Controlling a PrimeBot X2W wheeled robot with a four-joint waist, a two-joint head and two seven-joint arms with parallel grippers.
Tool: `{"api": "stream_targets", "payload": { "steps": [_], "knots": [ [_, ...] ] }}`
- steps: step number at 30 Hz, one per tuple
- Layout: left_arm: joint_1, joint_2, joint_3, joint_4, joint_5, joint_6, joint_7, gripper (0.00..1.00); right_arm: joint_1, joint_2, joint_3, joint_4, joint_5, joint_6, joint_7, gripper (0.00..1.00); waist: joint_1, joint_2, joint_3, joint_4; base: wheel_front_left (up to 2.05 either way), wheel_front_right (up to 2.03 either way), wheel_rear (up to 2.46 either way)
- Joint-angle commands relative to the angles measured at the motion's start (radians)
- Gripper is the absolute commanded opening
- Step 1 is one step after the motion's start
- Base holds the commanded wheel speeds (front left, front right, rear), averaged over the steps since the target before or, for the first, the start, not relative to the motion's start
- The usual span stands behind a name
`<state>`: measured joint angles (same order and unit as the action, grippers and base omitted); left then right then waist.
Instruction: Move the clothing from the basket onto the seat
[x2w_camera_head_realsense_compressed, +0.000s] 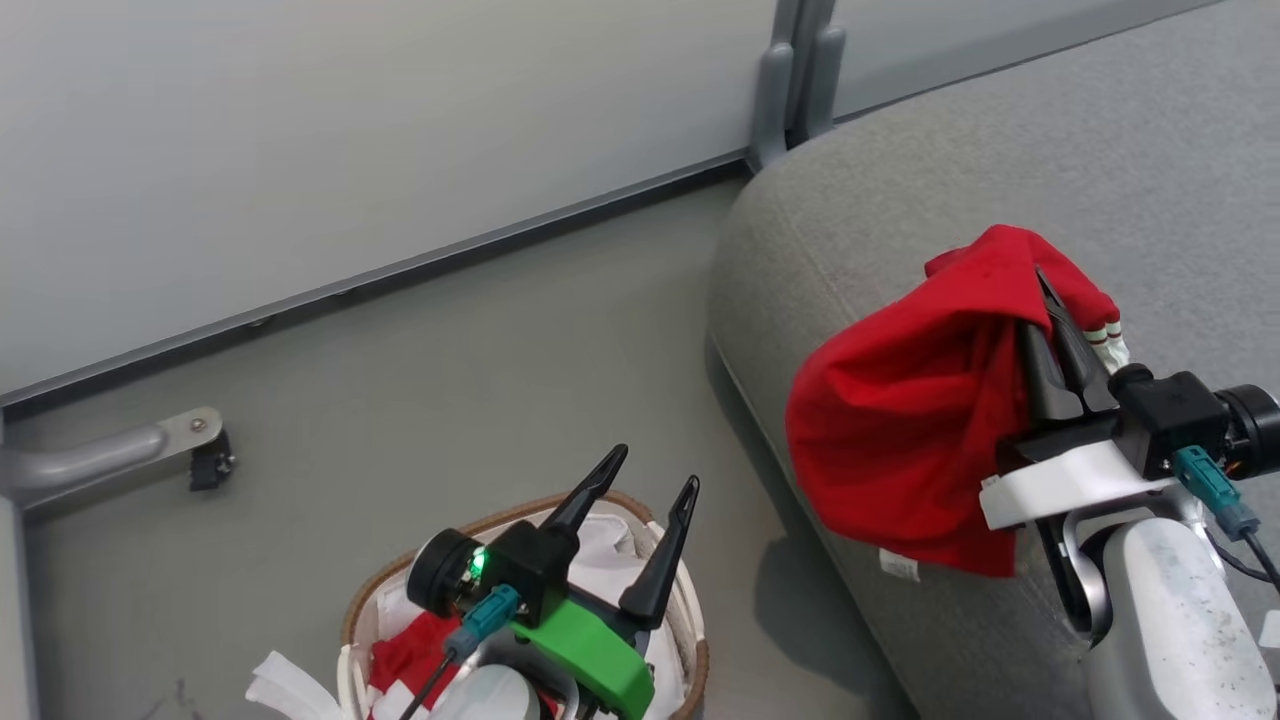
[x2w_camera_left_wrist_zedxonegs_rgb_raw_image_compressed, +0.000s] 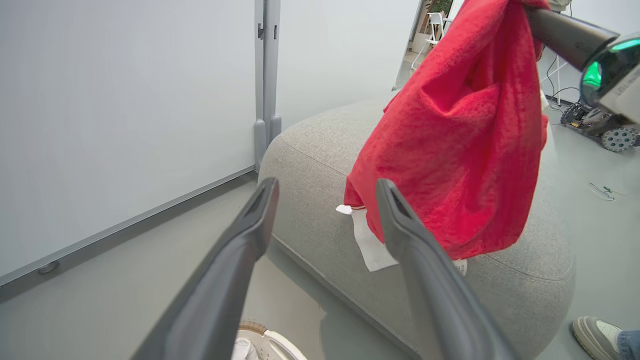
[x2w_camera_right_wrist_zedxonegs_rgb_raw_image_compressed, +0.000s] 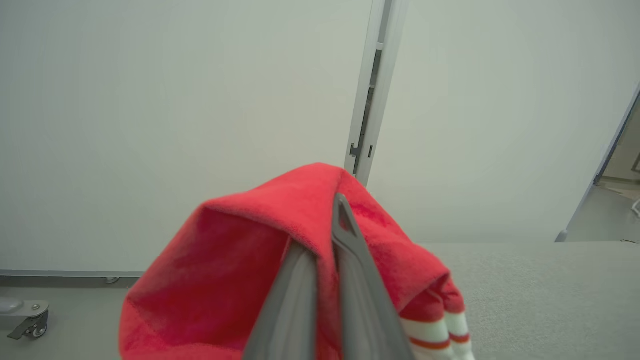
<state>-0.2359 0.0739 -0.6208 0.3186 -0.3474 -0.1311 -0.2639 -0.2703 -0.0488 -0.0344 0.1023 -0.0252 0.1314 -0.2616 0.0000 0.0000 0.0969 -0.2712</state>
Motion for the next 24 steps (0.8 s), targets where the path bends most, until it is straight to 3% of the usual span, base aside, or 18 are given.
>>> {"api": "stream_targets", "payload": {
  "steps": [1,7,14,17,24],
  "knots": [
    [-0.019,0.003,-0.008,-0.001,0.012,0.001,-0.001,1.00,0.011,-0.003,-0.009,-0.005,0.019,-0.001,-0.005,0.00,0.0000,0.0000,0.039,-0.065,0.00,0.00,0.00],
    [-0.042,0.008,-0.024,0.000,0.013,0.001,-0.001,1.00,-0.010,-0.003,-0.022,-0.009,0.032,-0.001,-0.005,0.00,0.0000,0.0000,0.072,-0.079,0.00,0.00,0.00],
    [-0.084,0.014,-0.034,-0.011,0.022,0.001,-0.001,1.00,-0.136,-0.013,-0.044,0.026,-0.026,-0.001,-0.005,0.00,0.0000,0.0000,0.160,-0.033,0.00,0.00,0.00],
    [-0.112,0.024,-0.038,-0.022,0.033,0.001,-0.001,1.00,-0.238,-0.054,-0.059,0.055,-0.038,-0.001,-0.005,0.00,0.0000,0.0000,0.219,-0.005,0.00,0.00,0.00],
    [-0.188,0.035,-0.034,-0.063,0.077,0.001,-0.001,1.00,-0.512,-0.219,-0.152,0.131,-0.048,-0.001,-0.005,0.00,0.0000,0.0000,0.381,0.078,0.00,0.00,0.00]
  ]
}}
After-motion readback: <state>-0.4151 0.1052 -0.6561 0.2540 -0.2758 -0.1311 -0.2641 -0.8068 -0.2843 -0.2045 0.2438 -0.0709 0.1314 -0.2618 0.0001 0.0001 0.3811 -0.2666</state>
